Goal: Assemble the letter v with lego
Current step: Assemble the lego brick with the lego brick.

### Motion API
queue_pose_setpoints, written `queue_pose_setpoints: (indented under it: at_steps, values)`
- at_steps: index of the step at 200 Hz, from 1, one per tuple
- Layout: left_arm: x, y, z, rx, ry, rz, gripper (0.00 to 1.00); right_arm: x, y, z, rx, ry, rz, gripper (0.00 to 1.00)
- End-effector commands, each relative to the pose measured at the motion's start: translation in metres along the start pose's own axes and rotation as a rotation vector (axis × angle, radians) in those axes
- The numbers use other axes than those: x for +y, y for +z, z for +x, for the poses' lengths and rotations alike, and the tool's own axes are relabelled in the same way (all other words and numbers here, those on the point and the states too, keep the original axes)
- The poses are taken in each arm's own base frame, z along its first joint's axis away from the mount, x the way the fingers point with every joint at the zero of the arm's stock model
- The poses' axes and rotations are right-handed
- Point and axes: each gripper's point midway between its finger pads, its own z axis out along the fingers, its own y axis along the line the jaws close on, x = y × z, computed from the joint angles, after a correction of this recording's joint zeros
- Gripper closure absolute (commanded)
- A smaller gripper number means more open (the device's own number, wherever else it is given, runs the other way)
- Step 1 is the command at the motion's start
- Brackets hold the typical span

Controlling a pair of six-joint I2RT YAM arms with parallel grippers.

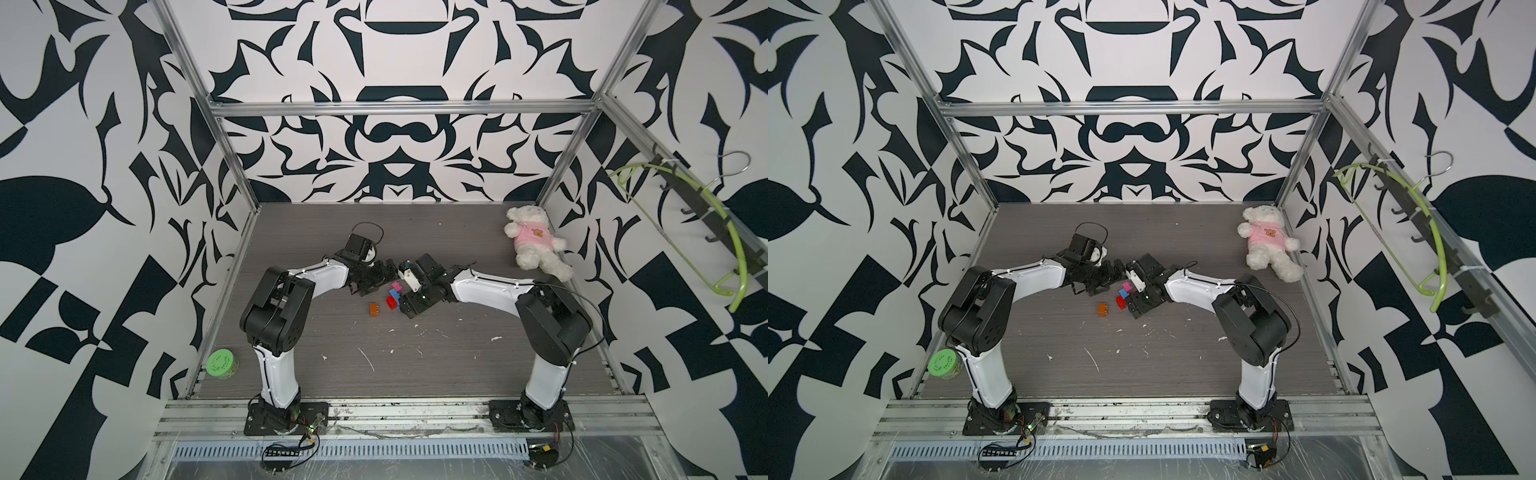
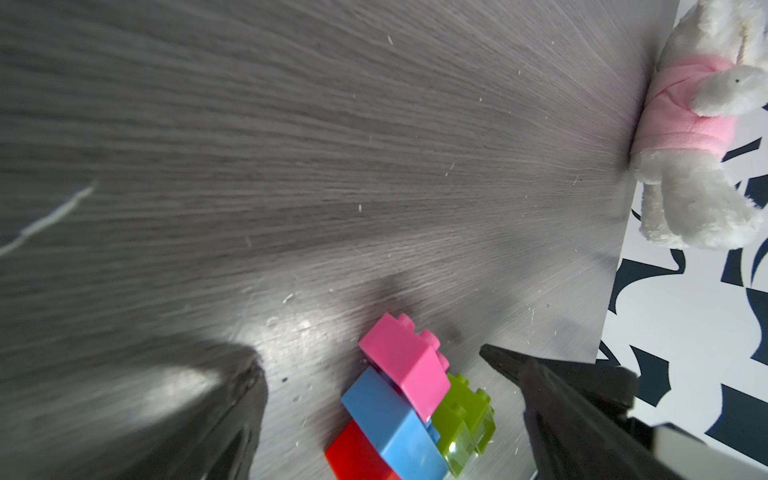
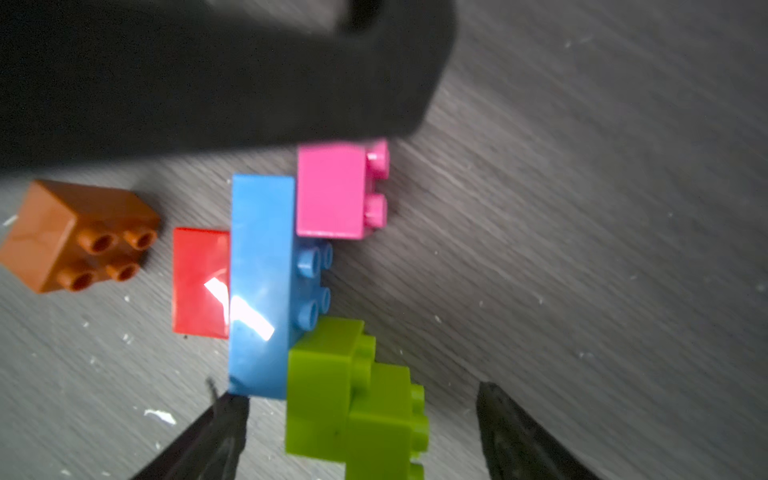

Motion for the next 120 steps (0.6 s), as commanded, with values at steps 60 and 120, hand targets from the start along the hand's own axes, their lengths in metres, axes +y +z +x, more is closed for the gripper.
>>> queue_pose_setpoints:
  at_steps: [60, 120]
  values:
    - [-0.001, -0.030, -0.006, -0.045, 0.030, -0.012, 0.00, 0.010, -0.034, -0.022, -0.082, -0.062, -0.027, 0.18]
    - [0.023, -0.049, -0.006, -0.072, 0.002, -0.073, 0.01, 0.016, -0.023, -0.028, -0.048, -0.272, 0.081, 0.12]
